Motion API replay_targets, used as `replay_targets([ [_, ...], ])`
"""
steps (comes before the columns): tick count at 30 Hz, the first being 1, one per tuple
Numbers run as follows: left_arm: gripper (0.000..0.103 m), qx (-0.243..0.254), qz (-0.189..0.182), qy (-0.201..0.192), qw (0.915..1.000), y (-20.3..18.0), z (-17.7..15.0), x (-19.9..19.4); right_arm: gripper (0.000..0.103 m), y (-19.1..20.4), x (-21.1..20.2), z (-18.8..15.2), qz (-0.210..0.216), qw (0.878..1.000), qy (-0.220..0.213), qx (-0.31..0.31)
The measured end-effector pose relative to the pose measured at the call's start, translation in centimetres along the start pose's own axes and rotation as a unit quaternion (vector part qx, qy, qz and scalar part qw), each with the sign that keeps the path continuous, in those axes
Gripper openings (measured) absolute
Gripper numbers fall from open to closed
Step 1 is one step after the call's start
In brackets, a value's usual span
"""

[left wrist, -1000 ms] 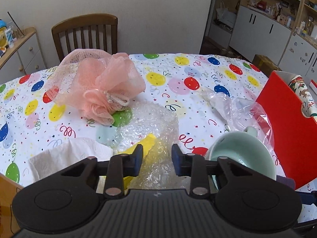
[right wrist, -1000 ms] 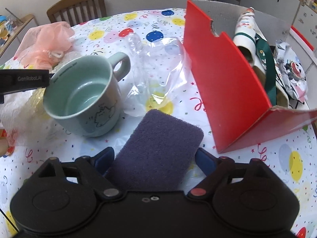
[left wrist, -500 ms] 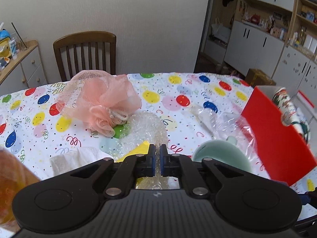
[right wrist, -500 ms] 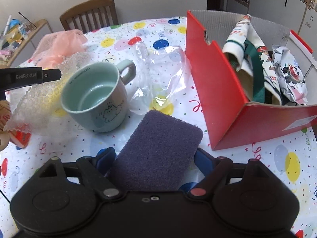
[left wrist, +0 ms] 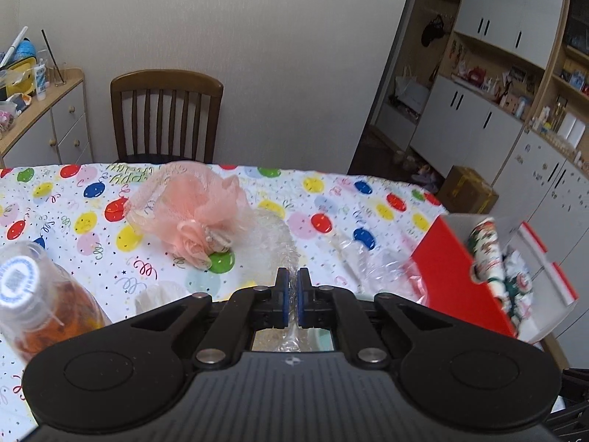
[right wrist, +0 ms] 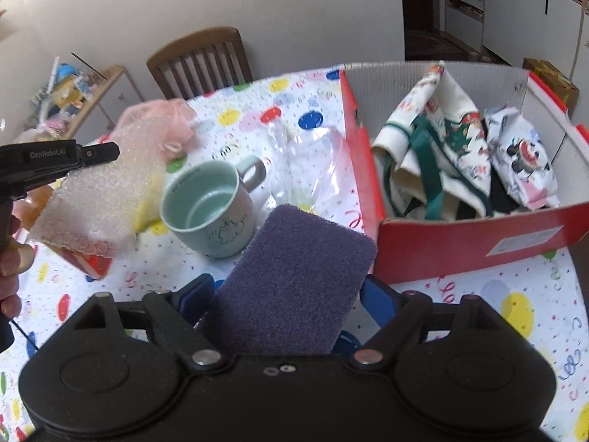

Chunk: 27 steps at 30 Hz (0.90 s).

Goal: Organize soft objects
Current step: 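Carry the purple sponge and bubble wrap with both grippers over the red box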

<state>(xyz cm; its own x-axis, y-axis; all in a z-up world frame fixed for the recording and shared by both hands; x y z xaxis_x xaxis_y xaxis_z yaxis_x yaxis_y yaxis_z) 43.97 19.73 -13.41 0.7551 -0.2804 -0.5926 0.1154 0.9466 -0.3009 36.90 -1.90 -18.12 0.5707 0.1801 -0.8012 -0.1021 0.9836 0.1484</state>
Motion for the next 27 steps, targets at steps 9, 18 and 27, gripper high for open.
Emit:
replay_targets([
  [9,0.004,-0.001,-0.015,-0.024,0.9996,-3.4,2.2,-3.4,0.085,-4.2,-3.5,1.5,0.022,1.0,-0.018,0.007],
  [18,0.004,0.004,-0.045,-0.038,0.9982,-9.9,3.3,-5.3,0.085,-9.2,-6.5,3.5,0.022,0.999,-0.039,-0.003],
  [27,0.004,0.027,-0.085,-0.051,0.9947,-18.1,4.2,-4.6,0.085,-15.0,-8.1,6.1,0.014,0.998,-0.06,-0.011],
])
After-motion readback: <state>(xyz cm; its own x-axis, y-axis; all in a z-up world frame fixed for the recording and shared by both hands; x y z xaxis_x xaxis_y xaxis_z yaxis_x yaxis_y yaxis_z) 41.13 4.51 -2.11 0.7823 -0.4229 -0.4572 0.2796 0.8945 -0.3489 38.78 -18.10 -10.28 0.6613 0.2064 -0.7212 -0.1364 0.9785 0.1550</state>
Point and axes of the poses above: each gripper's, at about its wrist camera, not at the fingertips, and x roughly the way its jaws point, y to its left, z to its top, the point moved 8 cm from there along x, roughly the way its jaws point, and after that the axes turned 8 degrees about -z, right-handed, at the moved point
